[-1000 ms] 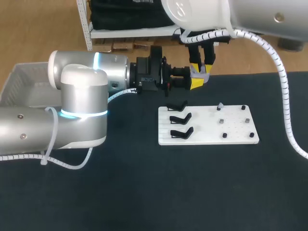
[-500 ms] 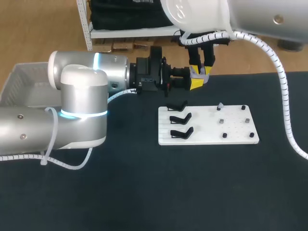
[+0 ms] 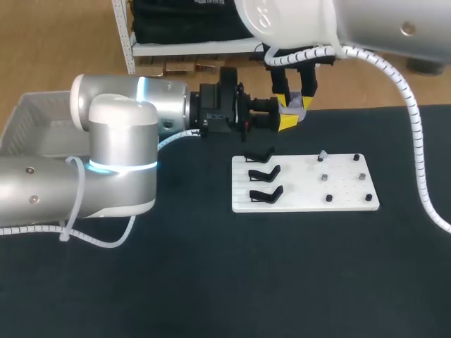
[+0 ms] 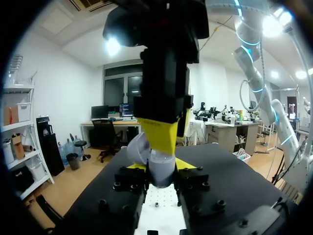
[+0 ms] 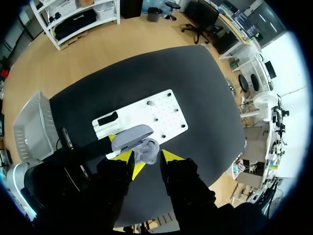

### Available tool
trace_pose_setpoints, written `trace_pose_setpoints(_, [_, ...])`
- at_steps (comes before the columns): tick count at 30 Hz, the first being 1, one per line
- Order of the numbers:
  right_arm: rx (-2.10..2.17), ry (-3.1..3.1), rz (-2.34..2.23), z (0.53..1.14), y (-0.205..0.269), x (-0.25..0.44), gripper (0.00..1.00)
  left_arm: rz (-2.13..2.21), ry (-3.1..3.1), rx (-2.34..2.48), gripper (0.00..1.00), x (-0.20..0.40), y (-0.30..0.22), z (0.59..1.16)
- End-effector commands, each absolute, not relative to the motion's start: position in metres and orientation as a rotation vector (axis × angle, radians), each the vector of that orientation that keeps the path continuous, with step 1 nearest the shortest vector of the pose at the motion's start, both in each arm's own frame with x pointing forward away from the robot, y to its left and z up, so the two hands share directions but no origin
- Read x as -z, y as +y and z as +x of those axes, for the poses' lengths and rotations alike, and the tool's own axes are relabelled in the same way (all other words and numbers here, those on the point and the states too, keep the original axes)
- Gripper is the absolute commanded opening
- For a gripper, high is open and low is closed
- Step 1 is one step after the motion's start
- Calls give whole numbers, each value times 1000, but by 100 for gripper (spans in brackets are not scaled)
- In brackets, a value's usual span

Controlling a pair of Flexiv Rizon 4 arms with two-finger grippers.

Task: Pick up each earbud case from the left stands, insert the matching earbuds, close the lid, and place the case in the box.

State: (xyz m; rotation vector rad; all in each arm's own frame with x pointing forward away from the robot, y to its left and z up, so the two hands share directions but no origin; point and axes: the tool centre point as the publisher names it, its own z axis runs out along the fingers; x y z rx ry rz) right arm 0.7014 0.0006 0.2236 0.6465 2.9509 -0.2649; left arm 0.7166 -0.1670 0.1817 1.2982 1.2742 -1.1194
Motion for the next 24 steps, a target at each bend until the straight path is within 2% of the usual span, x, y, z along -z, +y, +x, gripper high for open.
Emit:
trace_pose_setpoints(1, [251,2938,645,696,-2,-227,32,1291,1268,1115,0,-180,-167,715])
trace_pose_setpoints(24, [208,2935,646,685,-8,-229,36,1291,1268,1115,0,-180,-167,715])
